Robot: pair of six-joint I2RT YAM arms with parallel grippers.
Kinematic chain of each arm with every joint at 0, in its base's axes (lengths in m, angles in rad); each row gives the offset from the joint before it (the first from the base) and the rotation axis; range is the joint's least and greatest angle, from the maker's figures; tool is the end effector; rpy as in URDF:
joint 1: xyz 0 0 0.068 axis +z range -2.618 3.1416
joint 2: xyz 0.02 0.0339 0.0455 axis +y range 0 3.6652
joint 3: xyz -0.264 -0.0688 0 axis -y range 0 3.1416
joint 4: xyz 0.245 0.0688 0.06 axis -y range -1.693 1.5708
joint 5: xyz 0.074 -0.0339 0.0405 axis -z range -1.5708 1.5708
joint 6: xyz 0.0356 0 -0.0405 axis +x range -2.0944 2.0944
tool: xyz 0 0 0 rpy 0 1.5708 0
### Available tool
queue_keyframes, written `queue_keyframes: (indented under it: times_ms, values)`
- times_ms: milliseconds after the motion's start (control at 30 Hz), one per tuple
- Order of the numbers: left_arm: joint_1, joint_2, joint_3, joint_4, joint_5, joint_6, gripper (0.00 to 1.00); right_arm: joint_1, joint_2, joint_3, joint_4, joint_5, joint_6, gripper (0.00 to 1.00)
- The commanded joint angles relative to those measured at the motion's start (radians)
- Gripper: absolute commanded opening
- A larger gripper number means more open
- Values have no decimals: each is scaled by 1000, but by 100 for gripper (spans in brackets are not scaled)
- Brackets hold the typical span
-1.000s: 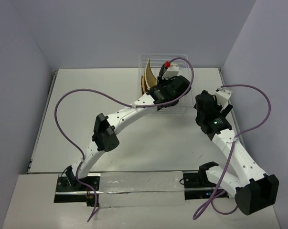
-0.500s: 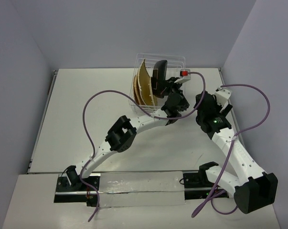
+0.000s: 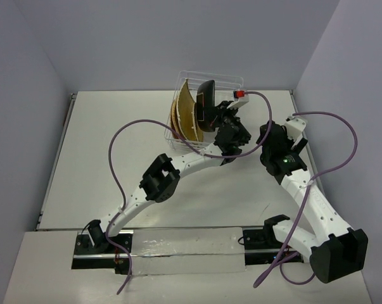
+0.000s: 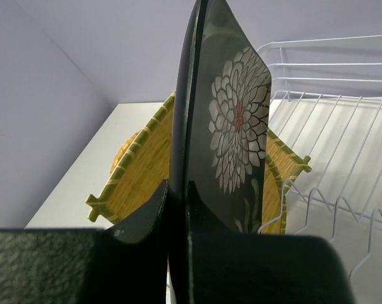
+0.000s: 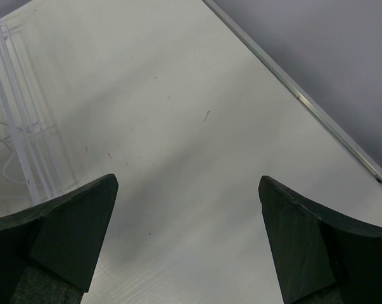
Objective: Load the plates into the dish rack
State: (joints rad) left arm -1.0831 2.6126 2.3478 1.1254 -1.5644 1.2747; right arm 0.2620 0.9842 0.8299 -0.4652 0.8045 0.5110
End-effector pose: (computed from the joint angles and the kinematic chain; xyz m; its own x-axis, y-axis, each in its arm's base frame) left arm 0.2885 -0.4678 0.2968 -0.1831 0.3583 -0.9155 -0.4273 0.8096 0.4024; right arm 0.2052 0.0285 0.2977 -0.2999 0.2707 -0.9147 0.6118 0.7903 0.0333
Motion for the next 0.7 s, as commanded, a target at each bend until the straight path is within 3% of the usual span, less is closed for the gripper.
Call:
queue_keyframes:
  times_ms: [0, 133, 200, 233, 300, 467, 667]
  values:
    - [-26, -199, 78, -16, -64, -120, 0, -21, -33, 25, 16, -26, 33, 100]
    - [-67, -295, 38, -250, 39, -330, 0, -56, -65, 3, 16, -99, 34, 100]
    - [-95, -351, 7, -480, 117, -492, 0, -85, -93, -12, 16, -191, 27, 100]
    - [-95, -368, 13, -483, 118, -582, 0, -94, -103, -12, 16, -192, 23, 100]
    - [-103, -405, 63, -916, 232, -913, 0, -112, -143, -33, 16, -245, 24, 100]
    - [-101, -482, -3, -990, 325, -964, 0, -121, -208, -88, 12, -270, 32, 100]
    - [-56, -560, 45, -1433, 538, -1289, 0, -131, -309, -139, -32, -266, 39, 100]
